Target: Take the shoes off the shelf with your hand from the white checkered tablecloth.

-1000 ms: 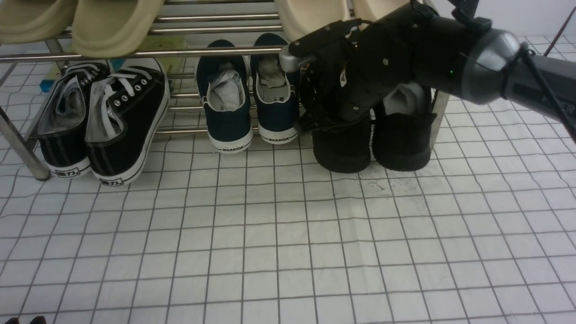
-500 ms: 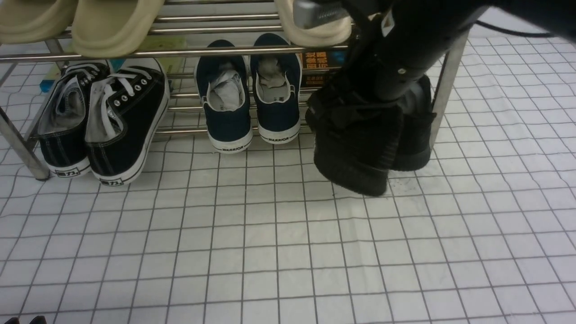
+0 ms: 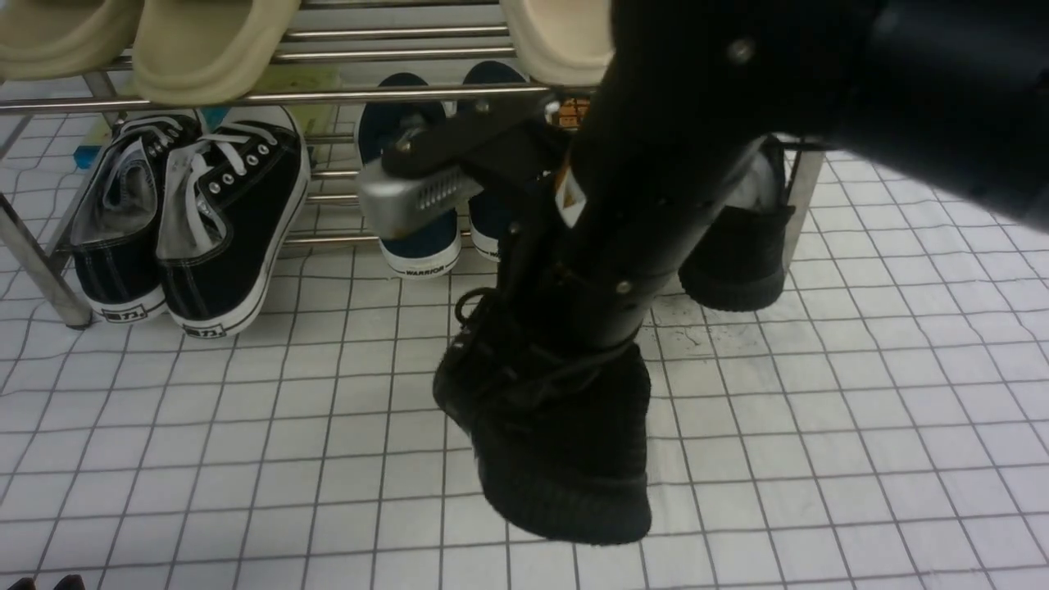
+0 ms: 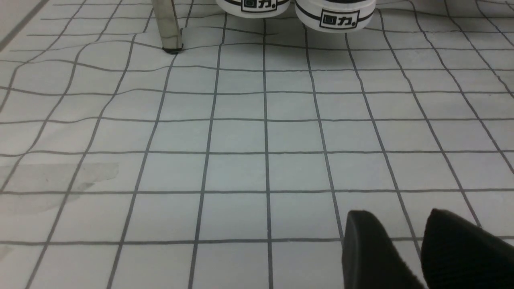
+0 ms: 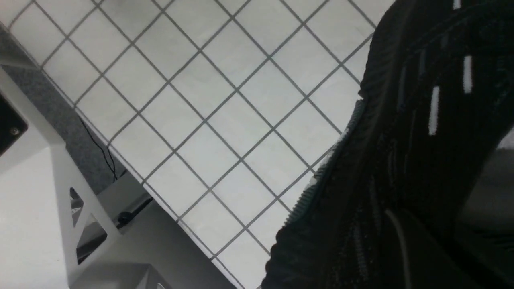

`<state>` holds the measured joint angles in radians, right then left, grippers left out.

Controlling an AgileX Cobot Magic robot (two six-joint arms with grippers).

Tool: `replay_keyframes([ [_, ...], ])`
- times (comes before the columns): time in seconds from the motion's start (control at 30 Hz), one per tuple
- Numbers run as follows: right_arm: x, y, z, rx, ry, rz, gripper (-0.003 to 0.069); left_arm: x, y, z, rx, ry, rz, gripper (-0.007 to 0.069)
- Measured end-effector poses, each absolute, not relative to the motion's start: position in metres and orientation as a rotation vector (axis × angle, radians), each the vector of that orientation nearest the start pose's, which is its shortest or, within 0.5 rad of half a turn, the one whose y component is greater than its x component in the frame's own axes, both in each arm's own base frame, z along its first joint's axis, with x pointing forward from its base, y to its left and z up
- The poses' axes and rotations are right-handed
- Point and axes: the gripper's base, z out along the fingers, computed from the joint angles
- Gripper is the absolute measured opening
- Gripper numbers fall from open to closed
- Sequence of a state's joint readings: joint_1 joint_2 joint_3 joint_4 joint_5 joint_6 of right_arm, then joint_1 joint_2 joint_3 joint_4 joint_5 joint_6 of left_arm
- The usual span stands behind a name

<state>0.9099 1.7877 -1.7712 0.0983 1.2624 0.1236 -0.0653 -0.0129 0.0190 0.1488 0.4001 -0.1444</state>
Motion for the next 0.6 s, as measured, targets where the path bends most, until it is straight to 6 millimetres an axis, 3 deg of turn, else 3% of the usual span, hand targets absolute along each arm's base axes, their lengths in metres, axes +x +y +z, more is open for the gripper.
replay_keyframes([
  [0.2, 0.246, 0.314, 0.319, -1.027, 2.636, 0.232, 0.0015, 0.052, 0.002, 0.172, 0.015, 1.885, 0.005, 0.0239],
  [0.6, 0.272, 0.331, 0.280, -0.923, 2.604, 0.125, 0.0023, 0.052, 0.002, 0.172, 0.015, 1.885, 0.005, 0.0239],
])
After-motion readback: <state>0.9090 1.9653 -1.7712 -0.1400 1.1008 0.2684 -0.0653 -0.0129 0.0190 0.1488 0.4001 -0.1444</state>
